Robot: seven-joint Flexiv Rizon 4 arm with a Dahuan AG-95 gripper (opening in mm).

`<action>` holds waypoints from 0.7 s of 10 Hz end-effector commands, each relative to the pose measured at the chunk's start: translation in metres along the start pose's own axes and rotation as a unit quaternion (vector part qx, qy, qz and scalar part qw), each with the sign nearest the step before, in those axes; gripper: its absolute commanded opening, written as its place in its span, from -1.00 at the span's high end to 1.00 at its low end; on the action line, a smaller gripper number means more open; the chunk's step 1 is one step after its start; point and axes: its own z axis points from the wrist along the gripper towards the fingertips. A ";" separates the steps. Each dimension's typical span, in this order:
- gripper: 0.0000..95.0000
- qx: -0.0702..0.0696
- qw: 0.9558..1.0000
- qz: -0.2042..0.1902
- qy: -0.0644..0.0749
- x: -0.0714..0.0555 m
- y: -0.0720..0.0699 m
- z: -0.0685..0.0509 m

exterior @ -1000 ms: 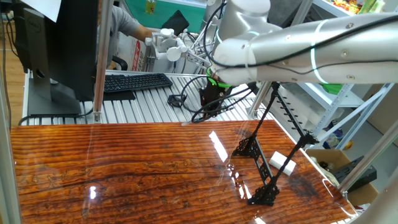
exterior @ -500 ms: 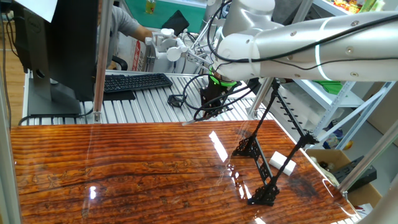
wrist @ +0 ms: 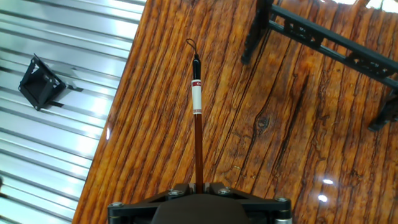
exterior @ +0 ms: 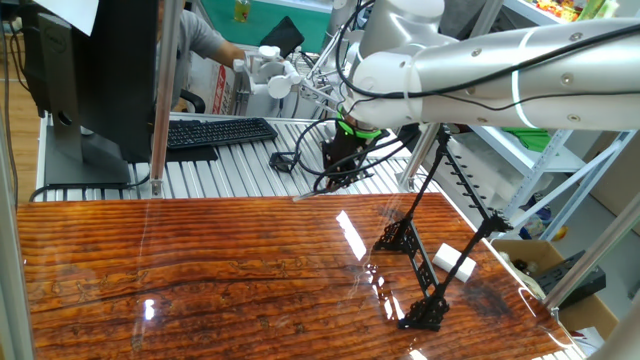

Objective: Place the brush on the pen rack

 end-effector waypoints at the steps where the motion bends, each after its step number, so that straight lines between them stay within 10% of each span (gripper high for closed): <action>1: 1.00 -0.003 1.000 0.006 0.006 0.000 0.000 0.000; 7: 1.00 0.009 0.999 0.021 0.031 0.000 0.000 0.000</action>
